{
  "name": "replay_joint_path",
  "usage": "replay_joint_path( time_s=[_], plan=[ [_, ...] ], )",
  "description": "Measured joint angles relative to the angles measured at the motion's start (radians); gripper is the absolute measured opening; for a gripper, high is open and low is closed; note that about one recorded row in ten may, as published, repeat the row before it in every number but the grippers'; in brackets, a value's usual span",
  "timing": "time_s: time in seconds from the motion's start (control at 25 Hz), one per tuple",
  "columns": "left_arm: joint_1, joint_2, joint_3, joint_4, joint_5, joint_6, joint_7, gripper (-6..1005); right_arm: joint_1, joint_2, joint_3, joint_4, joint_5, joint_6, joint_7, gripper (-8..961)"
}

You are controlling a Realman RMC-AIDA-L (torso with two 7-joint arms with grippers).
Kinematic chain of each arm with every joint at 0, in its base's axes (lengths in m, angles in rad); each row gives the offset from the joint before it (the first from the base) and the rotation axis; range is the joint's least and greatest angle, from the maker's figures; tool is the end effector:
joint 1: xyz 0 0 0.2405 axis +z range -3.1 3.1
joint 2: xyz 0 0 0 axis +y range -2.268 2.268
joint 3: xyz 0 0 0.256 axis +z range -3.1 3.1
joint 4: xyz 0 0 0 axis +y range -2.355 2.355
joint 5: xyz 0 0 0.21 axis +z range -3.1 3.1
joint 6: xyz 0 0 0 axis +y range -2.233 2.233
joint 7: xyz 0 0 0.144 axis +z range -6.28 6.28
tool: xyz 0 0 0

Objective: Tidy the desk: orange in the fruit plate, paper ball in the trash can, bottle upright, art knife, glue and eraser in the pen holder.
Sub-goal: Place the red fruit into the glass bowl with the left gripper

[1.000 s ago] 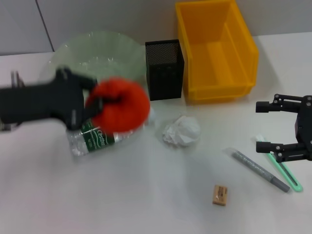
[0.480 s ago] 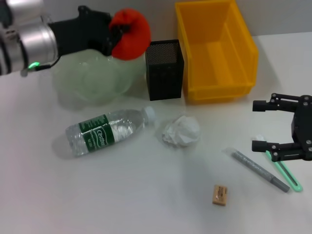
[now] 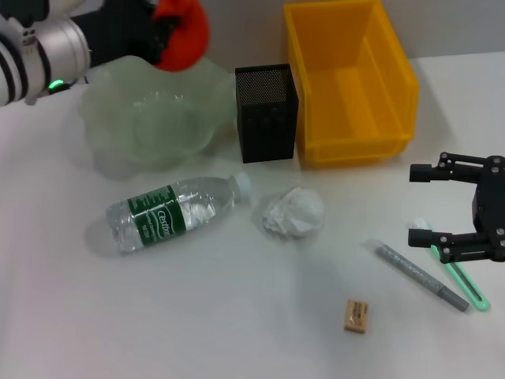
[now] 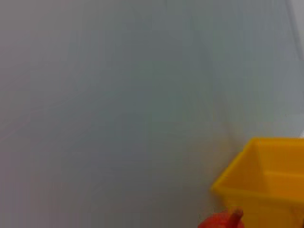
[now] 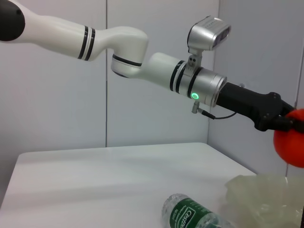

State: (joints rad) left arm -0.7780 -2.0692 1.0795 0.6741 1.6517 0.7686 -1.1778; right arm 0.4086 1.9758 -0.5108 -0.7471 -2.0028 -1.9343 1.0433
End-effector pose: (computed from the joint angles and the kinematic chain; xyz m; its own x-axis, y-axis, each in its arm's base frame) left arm -0.1668 0.4649 -0.0002 0.9469 -0.0386 0.3192 0.2027 -0.6990 -0.6858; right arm 0.2906 0.2775 0.0771 0.8504 0.0131 -0.5260 -0.1509 -0.9516 -0.2677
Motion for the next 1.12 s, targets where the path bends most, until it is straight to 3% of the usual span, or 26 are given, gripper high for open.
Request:
replay_joint_path(
  time_s=[0.28, 0.68, 1.12],
  plan=[
    [0.005, 0.002, 0.007, -0.012, 0.006, -0.105, 0.0, 59, 0.002, 0.0, 0.0, -0.001, -0.001, 0.0, 0.001, 826],
    [0.04, 0.006, 0.013, -0.014, 0.022, -0.116, -0.012, 93, 0.0, -0.003, 0.001, -0.006, -0.002, 0.0, 0.008, 825],
    [0.043, 0.002, 0.018, -0.024, 0.058, -0.125, -0.018, 236, 0.008, -0.008, 0.002, -0.01, -0.001, 0.005, 0.012, 826]
  ],
)
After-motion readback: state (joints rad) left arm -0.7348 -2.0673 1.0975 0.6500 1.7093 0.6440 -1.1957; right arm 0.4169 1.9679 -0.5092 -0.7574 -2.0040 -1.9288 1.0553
